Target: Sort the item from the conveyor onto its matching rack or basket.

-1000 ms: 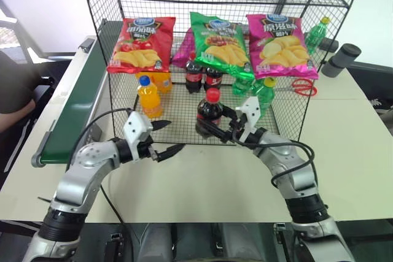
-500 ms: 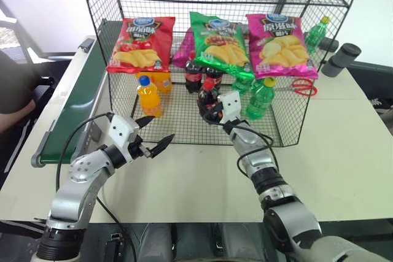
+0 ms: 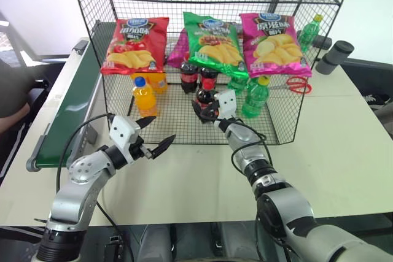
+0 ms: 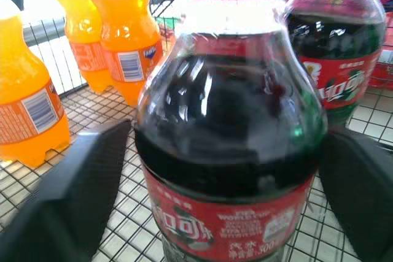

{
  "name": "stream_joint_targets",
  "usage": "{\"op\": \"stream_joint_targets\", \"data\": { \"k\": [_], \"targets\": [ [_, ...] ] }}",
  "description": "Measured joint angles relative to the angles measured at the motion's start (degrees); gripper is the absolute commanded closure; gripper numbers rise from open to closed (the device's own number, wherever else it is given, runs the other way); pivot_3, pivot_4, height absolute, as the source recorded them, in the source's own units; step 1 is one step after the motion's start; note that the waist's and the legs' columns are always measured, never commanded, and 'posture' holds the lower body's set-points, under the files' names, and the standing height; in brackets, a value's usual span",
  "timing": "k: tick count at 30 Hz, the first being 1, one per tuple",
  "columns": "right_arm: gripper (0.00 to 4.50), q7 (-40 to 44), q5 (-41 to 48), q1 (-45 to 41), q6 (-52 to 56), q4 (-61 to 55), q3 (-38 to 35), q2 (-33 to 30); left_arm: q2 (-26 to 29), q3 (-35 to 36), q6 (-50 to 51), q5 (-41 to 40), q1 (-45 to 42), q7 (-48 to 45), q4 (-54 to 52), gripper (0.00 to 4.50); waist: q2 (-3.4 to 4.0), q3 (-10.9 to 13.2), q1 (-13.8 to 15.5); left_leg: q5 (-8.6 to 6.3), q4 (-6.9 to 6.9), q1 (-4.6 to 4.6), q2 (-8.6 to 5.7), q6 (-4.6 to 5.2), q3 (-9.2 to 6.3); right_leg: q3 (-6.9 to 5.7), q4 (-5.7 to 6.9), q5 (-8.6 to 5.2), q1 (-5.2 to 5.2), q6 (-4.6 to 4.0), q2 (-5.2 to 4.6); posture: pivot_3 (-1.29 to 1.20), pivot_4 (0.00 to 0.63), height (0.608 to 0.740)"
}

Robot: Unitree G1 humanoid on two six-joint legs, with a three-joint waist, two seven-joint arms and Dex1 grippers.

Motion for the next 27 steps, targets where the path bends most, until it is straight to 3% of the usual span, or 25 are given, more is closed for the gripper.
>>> {"op": "stream_joint_targets", "data": {
  "k": [5, 10, 17, 23, 27],
  "targets": [
    [0.03, 1.7, -0.2, 0.9, -1.4, -0.8, 0.3, -0.3, 0.0, 0.0, 0.0, 0.0, -0.1, -0.3, 0.0, 0.00, 0.00, 0.0, 0.0, 0.00, 0.00, 0.01, -0.01, -0.01, 0.00, 0.00, 0.02, 0.00, 0.00, 0.00, -0.03, 0.00, 0.150, 0.740],
    [0.03, 3.7, -0.6, 6.3, -0.8, -9.4, 0.5, -4.3, 0.0, 0.0, 0.1, 0.0, -0.4, -0.2, 0.0, 0.00, 0.01, 0.0, 0.3, 0.00, 0.00, 0.00, -0.05, -0.01, -0.01, 0.00, 0.00, 0.00, 0.02, 0.00, -0.10, 0.00, 0.150, 0.740],
    [0.03, 15.4, 5.2, 22.1, 9.8, -33.9, -0.2, -17.6, 1.2, 1.6, 0.5, -0.6, 0.4, -0.4, 0.0, 0.00, 0.09, 0.0, 0.4, -0.01, -0.06, 0.00, -0.04, 0.01, -0.03, -0.01, -0.07, 0.00, 0.04, 0.00, -0.10, 0.00, 0.150, 0.740],
    [0.03, 25.2, 15.8, 34.7, 22.4, -54.5, -5.5, -30.8, 3.6, 4.7, 0.5, -0.8, 1.0, -1.4, 1.2, 0.00, 0.12, 0.0, 0.4, -0.01, -0.05, 0.11, -0.02, 0.02, -0.04, -0.01, -0.08, -0.01, 0.13, -0.01, -0.05, 0.00, 0.150, 0.740],
    [0.03, 27.7, 20.1, 40.3, 27.9, -60.1, -11.2, -36.7, 5.4, 6.7, 1.0, -0.8, 1.6, -1.9, 3.2, 0.00, 0.12, 0.0, 0.5, -0.01, -0.03, 0.11, -0.03, 0.02, -0.03, 0.00, -0.12, -0.01, 0.18, -0.01, -0.06, 0.00, 0.150, 0.740]
  ]
}}
